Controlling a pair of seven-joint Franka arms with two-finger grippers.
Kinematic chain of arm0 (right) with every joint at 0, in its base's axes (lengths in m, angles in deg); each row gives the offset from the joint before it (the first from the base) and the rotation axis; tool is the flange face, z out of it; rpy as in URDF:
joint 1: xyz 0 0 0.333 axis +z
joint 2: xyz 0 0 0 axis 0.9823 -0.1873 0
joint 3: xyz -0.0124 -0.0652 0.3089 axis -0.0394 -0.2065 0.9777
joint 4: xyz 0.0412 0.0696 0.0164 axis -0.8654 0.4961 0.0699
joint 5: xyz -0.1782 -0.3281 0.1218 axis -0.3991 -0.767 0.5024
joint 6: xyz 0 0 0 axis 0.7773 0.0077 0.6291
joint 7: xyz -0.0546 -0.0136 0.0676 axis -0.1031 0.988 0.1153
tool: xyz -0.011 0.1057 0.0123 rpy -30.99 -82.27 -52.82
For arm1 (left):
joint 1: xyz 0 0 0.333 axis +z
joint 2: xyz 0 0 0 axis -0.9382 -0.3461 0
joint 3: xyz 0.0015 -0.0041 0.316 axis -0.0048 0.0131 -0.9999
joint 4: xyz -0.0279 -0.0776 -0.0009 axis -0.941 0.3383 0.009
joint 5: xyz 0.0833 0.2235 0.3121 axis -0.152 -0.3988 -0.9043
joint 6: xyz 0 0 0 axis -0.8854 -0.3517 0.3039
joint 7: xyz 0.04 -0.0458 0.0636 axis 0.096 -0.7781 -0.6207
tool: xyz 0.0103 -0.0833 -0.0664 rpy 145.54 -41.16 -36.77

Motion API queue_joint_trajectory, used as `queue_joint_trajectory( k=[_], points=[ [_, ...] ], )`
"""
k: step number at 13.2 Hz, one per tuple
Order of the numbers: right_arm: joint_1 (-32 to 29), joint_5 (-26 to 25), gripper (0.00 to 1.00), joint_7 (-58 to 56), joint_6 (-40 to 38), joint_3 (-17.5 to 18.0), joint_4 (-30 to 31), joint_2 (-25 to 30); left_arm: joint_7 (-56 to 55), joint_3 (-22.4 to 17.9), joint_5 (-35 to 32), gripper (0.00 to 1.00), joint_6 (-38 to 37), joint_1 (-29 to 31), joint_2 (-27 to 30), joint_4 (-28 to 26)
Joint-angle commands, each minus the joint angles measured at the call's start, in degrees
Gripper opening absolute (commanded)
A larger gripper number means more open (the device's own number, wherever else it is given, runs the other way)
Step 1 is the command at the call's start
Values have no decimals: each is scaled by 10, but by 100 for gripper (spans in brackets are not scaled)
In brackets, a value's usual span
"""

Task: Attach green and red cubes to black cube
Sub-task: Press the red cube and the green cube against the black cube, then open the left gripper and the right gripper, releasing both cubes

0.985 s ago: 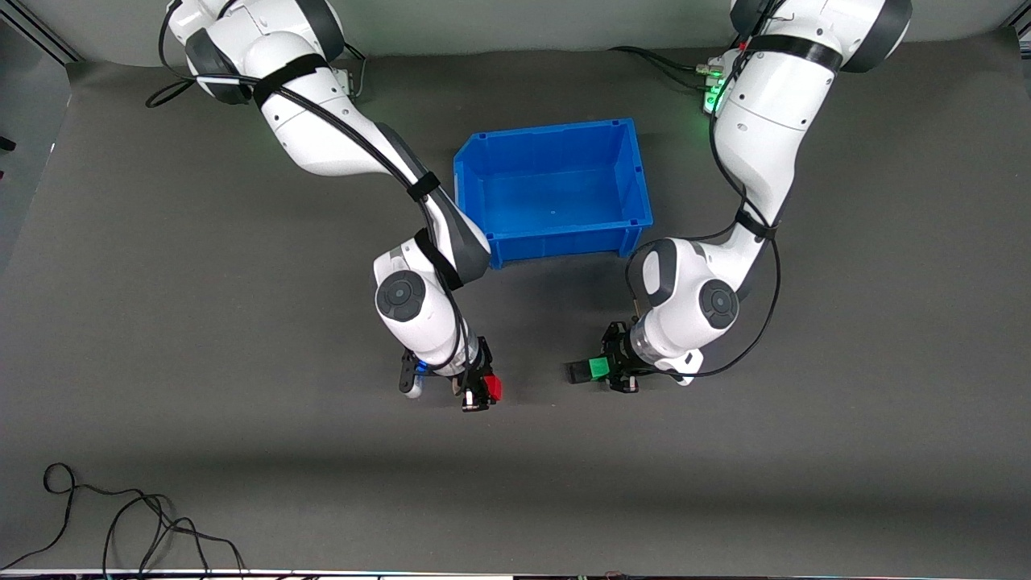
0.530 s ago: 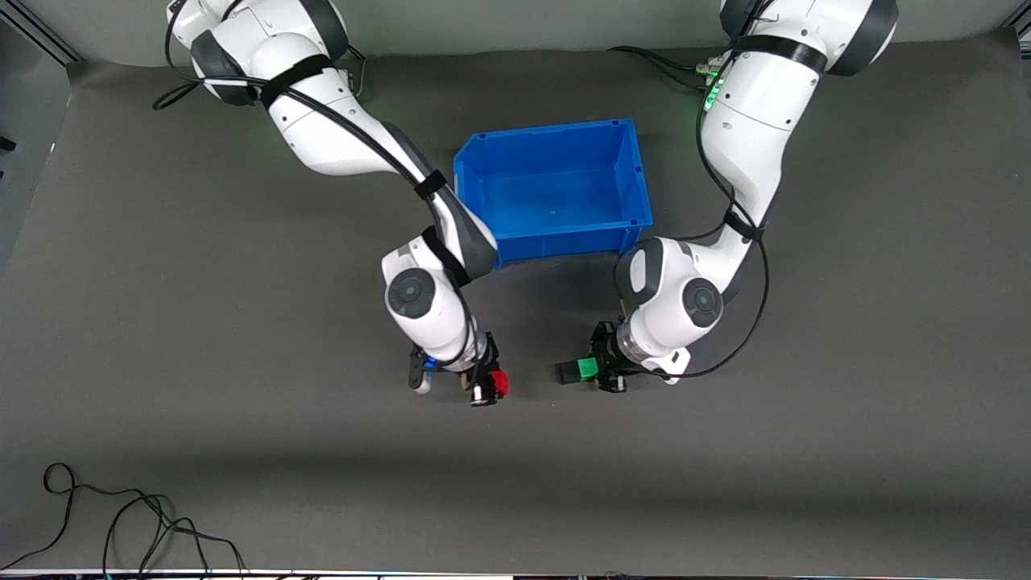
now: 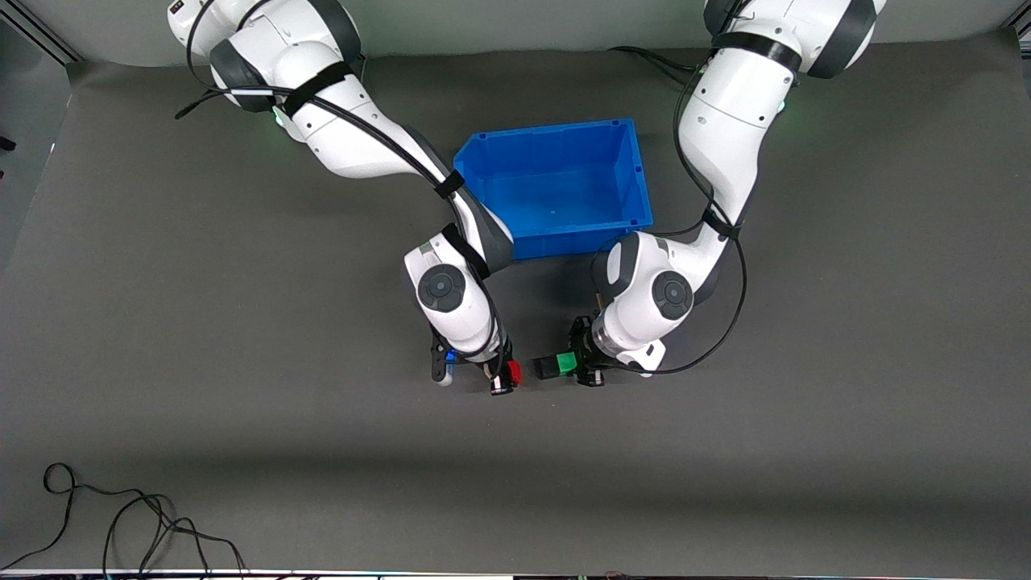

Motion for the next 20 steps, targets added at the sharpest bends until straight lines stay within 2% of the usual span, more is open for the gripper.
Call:
queue_joint_trajectory(
  k=[1, 8, 10, 11, 12, 14, 15, 18, 19, 20],
  points=[
    [9, -12, 0, 16, -1, -4, -31, -22, -23, -13, -7, 12, -2, -21, -12, 19],
    [13, -12, 0, 15, -1, -4, -30, -29, -32, -13, -7, 14, -1, -34, -14, 29],
    [12, -11, 0, 13, -1, -4, -30, -30, -32, -13, -7, 22, -1, -34, -19, 35],
    [12, -12, 0, 11, -1, -4, -30, -30, -31, -13, -7, 44, -1, -34, -19, 35],
    [12, -12, 0, 10, -1, -4, -30, -30, -31, -15, -7, 55, -1, -35, -19, 35],
    [12, -12, 0, 2, 3, -4, -30, -30, -31, -13, -17, 89, -1, -34, -19, 35],
    [12, -12, 0, 1, 8, -4, -30, -34, -31, -13, -25, 100, -2, -33, -18, 34],
    [11, -12, 0, 0, 13, -4, -31, -39, -28, -25, -27, 100, -7, -30, -14, 32],
    [8, -11, 26, -2, 13, -4, -31, -39, -25, -34, -28, 100, -11, -29, -13, 32],
    [7, -12, 99, -7, 14, -4, -31, -39, -24, -35, -28, 100, -12, -24, -12, 29]
  ],
)
